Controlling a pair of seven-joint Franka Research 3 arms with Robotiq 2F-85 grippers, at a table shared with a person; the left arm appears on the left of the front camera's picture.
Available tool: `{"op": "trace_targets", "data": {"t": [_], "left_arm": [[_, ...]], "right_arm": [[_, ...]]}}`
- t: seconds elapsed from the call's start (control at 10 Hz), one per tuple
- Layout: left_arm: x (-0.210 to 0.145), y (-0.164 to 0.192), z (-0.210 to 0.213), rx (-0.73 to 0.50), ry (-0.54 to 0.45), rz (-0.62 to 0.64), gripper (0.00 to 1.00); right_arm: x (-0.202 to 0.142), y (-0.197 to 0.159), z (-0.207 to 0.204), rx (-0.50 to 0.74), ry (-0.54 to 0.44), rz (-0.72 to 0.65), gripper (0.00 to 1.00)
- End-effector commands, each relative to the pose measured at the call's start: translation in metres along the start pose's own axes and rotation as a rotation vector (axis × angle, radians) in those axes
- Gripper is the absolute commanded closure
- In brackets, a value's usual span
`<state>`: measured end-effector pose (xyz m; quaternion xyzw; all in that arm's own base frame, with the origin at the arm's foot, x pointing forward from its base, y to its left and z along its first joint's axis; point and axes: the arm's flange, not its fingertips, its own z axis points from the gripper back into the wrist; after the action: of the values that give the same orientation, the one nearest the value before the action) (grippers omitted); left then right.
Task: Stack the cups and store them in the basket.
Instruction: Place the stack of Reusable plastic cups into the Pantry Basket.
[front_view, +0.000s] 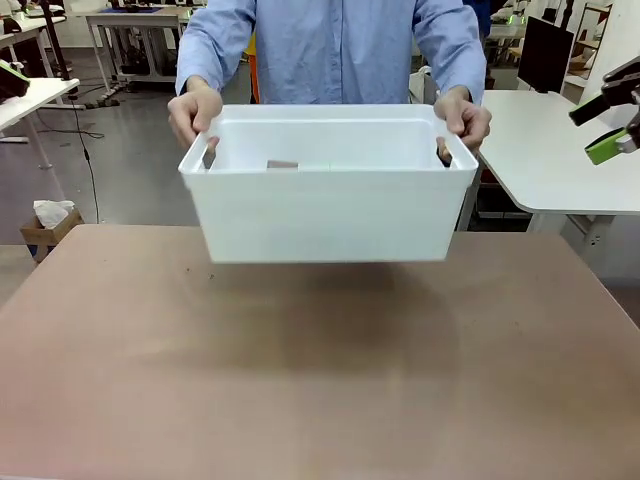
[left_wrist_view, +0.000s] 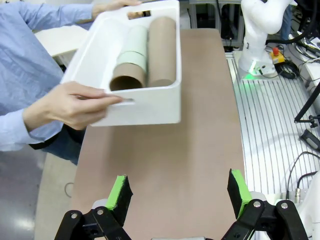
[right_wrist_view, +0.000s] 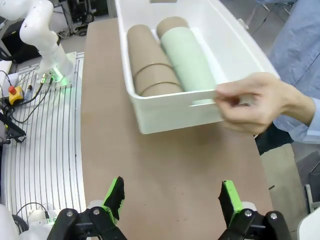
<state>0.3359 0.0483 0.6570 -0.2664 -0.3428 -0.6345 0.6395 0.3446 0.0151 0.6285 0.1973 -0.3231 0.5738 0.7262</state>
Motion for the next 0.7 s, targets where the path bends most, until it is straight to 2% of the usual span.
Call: {"op": "trace_targets", "data": {"t": [0.0,0.6], "left_arm": [[0.0037,-0.0007,0.0010,-0.004,-0.018,0.000,0.00],[0.0037,-0.0007,0.0010,-0.004,-0.018,0.000,0.00]], "right_arm": [[0.0038,-0.0011,0.0025,0.006,-0.011,-0.017,0.00],[0.0038,-0.0011,0.0025,0.006,-0.011,-0.017,0.00]]}}
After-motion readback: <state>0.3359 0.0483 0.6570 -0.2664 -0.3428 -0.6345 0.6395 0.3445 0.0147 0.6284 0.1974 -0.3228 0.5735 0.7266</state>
